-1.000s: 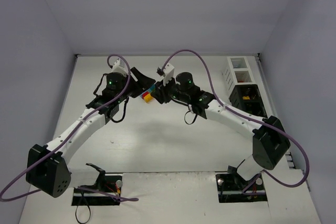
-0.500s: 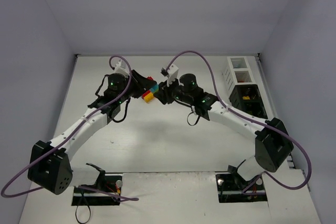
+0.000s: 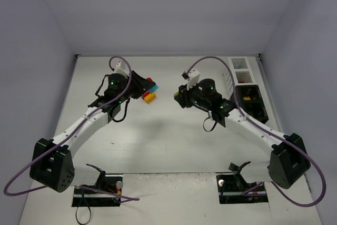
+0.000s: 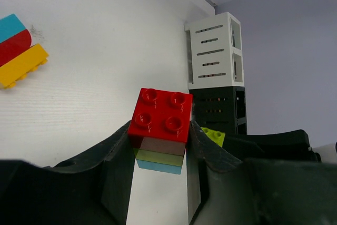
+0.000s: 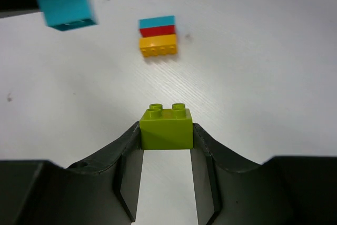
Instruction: Sort the legos into containers by color
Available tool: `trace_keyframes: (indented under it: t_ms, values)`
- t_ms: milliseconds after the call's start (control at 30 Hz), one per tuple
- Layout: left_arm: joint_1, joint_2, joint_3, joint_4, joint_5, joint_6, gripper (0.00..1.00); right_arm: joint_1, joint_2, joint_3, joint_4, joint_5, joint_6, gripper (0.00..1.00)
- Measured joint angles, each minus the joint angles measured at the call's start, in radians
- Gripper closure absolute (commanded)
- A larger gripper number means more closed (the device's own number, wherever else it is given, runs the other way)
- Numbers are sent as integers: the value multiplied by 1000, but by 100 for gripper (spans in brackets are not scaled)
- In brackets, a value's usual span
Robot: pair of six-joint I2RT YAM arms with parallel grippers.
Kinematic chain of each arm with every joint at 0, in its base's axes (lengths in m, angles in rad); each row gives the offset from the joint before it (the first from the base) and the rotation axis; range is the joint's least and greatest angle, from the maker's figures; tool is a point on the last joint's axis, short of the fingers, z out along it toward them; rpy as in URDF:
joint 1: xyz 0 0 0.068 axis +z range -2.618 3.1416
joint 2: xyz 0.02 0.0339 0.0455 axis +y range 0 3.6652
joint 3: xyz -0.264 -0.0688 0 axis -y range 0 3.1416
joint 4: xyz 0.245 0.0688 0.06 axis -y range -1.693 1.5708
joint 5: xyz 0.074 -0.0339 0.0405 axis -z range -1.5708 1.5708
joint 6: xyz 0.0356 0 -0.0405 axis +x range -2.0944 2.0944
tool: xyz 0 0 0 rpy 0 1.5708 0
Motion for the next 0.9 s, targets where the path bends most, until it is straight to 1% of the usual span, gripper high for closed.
trace_keyframes:
  t_ms: [100, 267, 367, 467, 533, 633, 667, 733, 767, 800, 833, 867, 900]
  values:
    - [2, 1, 0, -2, -9, 15, 100, -50, -49, -12, -58, 54, 1, 100]
    - [2, 2, 2, -22, -12, 59, 100, -143, -162, -23, -175, 256, 35, 100]
    - [2, 2, 3, -37, -12, 85, 100, -271, -232, -26, -258, 374, 79, 100]
    - [2, 2, 6, -56, -12, 111, 99, -430, -273, -26, -343, 470, 132, 98]
    - [2, 2, 13, -73, -11, 126, 99, -516, -288, -30, -389, 505, 159, 94]
    - [2, 2, 34, -93, -6, 147, 99, -602, -294, -33, -442, 527, 192, 92]
    - [2, 2, 42, -98, -3, 153, 95, -627, -292, -33, -457, 527, 202, 91]
    - [2, 4, 59, -101, 6, 164, 94, -672, -287, -36, -475, 524, 218, 84]
    - [2, 6, 68, -101, 11, 167, 94, -690, -281, -39, -481, 522, 228, 79]
    - [2, 8, 75, -101, 16, 170, 94, -708, -272, -40, -486, 521, 237, 72]
    - [2, 12, 82, -101, 21, 172, 93, -720, -259, -41, -490, 521, 245, 69]
    - [2, 16, 87, -101, 26, 174, 93, -726, -243, -41, -493, 520, 254, 63]
    - [2, 20, 90, -100, 32, 177, 93, -729, -225, -42, -496, 515, 265, 52]
